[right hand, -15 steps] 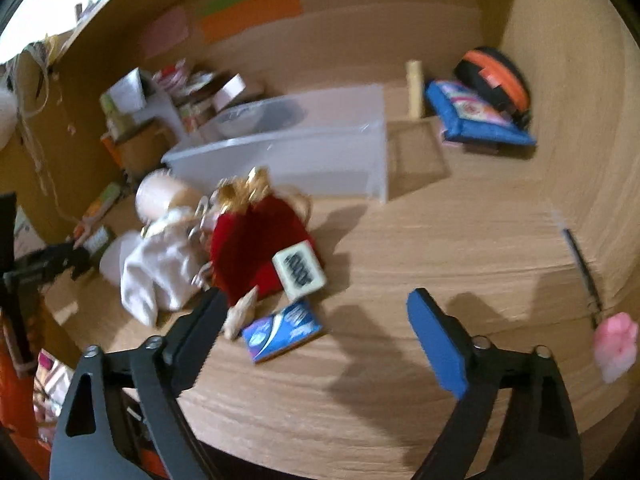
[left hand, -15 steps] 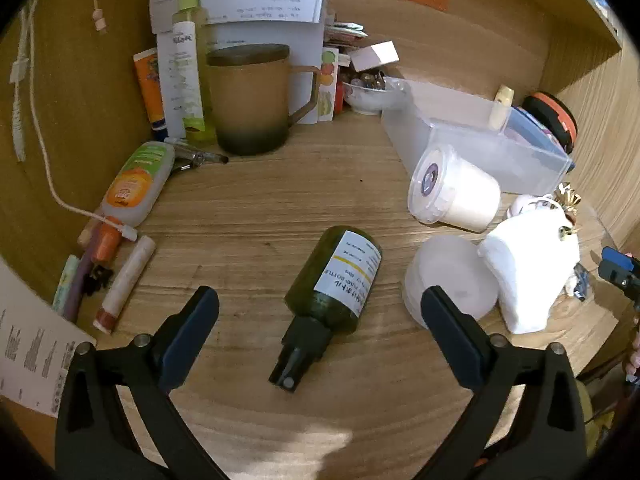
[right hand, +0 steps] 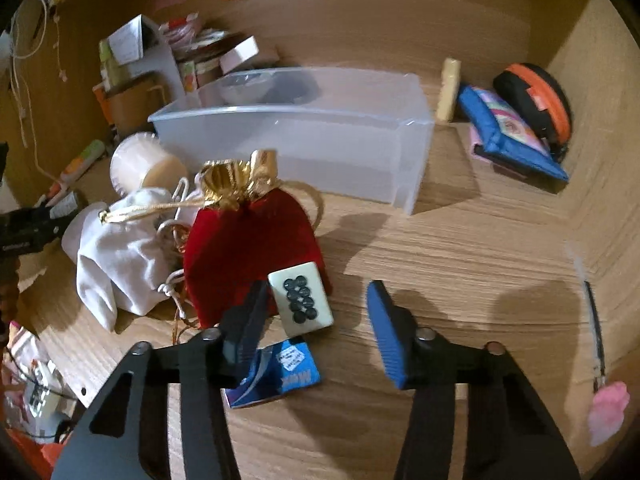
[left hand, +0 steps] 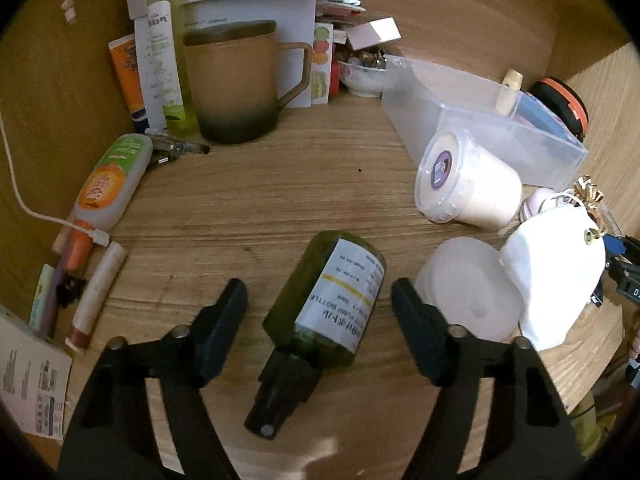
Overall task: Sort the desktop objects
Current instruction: 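Grasp the green pump bottle with the left tool while the right tool grasps the white tile, then carry the green bottle and white tile over the clear plastic bin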
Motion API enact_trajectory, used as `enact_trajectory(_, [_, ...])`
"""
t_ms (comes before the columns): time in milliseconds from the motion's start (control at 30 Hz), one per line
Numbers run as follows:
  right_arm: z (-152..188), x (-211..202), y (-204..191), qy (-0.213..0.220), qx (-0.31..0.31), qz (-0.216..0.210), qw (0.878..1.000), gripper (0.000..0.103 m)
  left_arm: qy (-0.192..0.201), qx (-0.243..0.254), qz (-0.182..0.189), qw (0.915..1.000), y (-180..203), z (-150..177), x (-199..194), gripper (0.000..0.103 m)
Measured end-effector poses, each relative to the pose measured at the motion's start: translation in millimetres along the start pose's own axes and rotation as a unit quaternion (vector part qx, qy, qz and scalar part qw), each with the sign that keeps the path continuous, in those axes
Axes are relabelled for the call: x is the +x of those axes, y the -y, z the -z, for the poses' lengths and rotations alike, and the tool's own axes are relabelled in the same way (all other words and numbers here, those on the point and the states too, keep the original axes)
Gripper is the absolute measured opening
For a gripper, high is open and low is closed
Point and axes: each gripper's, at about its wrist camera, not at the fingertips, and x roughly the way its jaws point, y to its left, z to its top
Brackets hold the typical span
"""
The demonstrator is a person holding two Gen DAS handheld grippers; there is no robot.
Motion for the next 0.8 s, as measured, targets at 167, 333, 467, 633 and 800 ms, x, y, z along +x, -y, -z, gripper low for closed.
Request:
enact_trajectory(167, [0, 3, -4, 0.002, -0.008, -0.005, 1.000, 0.032, 0.003, 0.007, -0.012, 0.9999, 1, -2, 4, 0.057])
enact_trajectory(333, [-1, 5, -5, 0.002, -0.009, -0.013, 1.000, 0.024, 0.013, 0.011, -0.024, 0.9996, 1, -3, 5, 0.046])
enact_trajectory(467, [-2, 5, -5, 0.000, -0.004, -0.020, 1.000, 0.022, 0.014, -0.001, -0.025, 0.9996, -3, -4, 5, 0.041])
enact_trajectory(633, [-3, -1, 2, 0.006, 0.008, -0.027, 1.000, 0.022, 0.017, -0.011, -0.028, 0.9994, -4, -4, 2, 0.041])
enact_trajectory(800, [-6, -17, 6, 0.024, 0.009, -0.020, 0.999, 0.022, 0.036, -0.014, -0.023, 0.9990, -1, -9, -15, 0.041])
